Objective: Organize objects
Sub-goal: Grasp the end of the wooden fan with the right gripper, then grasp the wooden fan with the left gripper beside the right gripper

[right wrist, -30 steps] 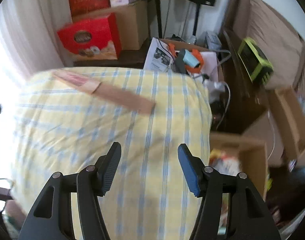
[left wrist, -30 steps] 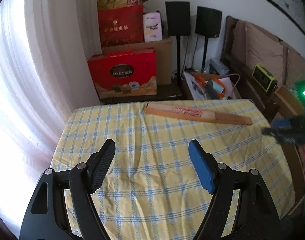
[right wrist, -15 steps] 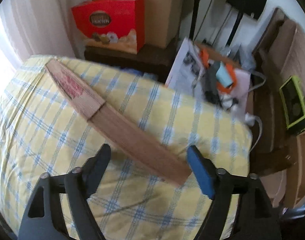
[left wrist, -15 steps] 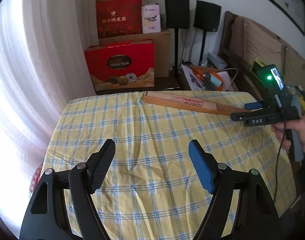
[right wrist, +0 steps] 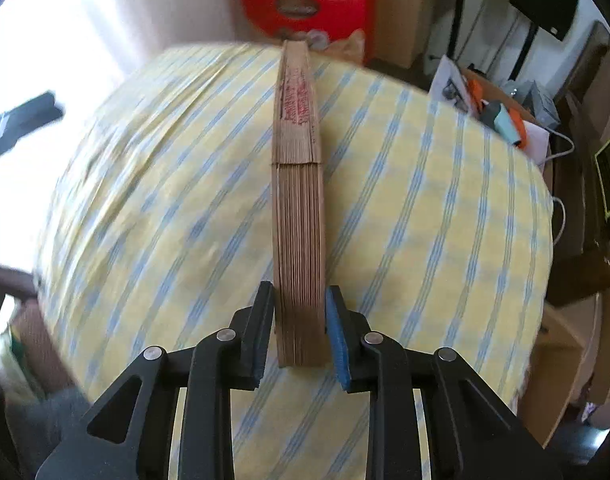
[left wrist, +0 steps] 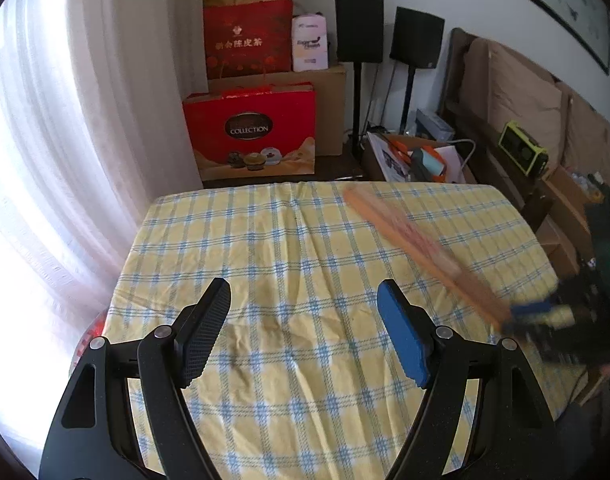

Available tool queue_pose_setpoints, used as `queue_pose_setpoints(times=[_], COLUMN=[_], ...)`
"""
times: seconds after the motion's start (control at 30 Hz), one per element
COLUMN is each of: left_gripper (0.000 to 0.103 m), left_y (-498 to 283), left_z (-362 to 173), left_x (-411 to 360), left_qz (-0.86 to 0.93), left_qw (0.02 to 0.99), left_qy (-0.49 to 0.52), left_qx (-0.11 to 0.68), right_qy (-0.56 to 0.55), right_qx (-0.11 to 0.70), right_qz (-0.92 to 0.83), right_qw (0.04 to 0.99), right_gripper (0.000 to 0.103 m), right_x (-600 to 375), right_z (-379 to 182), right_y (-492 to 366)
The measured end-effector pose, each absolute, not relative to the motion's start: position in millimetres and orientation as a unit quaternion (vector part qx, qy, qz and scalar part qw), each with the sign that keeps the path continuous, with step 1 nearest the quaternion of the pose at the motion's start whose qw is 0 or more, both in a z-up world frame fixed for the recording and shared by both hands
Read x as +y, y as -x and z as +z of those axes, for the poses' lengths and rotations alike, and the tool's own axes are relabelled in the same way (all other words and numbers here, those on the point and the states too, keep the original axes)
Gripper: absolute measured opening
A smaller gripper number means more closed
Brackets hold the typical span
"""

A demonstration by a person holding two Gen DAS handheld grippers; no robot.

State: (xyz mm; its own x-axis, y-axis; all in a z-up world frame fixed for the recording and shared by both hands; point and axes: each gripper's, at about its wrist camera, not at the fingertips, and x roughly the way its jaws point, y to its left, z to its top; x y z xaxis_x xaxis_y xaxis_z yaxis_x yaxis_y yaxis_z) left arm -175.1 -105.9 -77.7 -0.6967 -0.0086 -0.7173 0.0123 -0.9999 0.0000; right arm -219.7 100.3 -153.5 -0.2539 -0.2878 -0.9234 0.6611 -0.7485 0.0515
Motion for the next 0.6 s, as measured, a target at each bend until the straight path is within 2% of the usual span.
queue_pose_setpoints(times=[0.1,0.17,0.2,0.3,0.37,0.4,0.43,0.5,0.6], left_gripper=[0.073,0.081,0.085,0.085,0.085,0.085,0.085,0.085,0.082], left_y=[169.0,172.5,178.0,202.2,215.0,220.7,228.9,252.6,286.4], left_z=[-69.6,-67.5,-69.1,-84.0,-91.5,-94.0,-96.8,-104.2,-120.0], left_x=[-108.6,-106.7,-103.4,-93.1,-86.5,-81.9,-76.1,-63.1,-48.2], left_qz=[-0.922,-0.919,-0.915,-0.891,-0.883,-0.88,-0.877,-0.867,-0.854], left_qw=[0.001,-0.017,-0.036,-0.073,-0.085,-0.093,-0.108,-0.153,-0.144], left_qy=[-0.386,-0.395,-0.403,-0.448,-0.462,-0.466,-0.469,-0.475,-0.5], left_qx=[0.003,0.004,0.003,-0.006,-0.003,-0.004,-0.005,-0.005,-0.024], right_qy=[-0.54,-0.545,-0.548,-0.558,-0.561,-0.561,-0.559,-0.551,-0.536], right_qx=[0.192,0.197,0.199,0.172,0.113,0.062,0.014,-0.085,-0.184], right_qz=[-0.756,-0.754,-0.757,-0.774,-0.79,-0.799,-0.804,-0.808,-0.805], right_qw=[0.316,0.309,0.295,0.247,0.221,0.209,0.204,0.193,0.176], right_gripper=[0.026,0.026,0.027,0.029,0.033,0.045,0.05,0.051,0.051], right_x=[113.4,126.4,135.6,160.6,179.6,192.5,203.7,223.6,237.4], right_z=[-153.6,-153.6,-153.9,-153.4,-145.6,-139.5,-135.6,-132.6,-141.8], right_y=[183.2,169.2,164.7,162.6,160.4,156.9,153.3,142.7,132.5])
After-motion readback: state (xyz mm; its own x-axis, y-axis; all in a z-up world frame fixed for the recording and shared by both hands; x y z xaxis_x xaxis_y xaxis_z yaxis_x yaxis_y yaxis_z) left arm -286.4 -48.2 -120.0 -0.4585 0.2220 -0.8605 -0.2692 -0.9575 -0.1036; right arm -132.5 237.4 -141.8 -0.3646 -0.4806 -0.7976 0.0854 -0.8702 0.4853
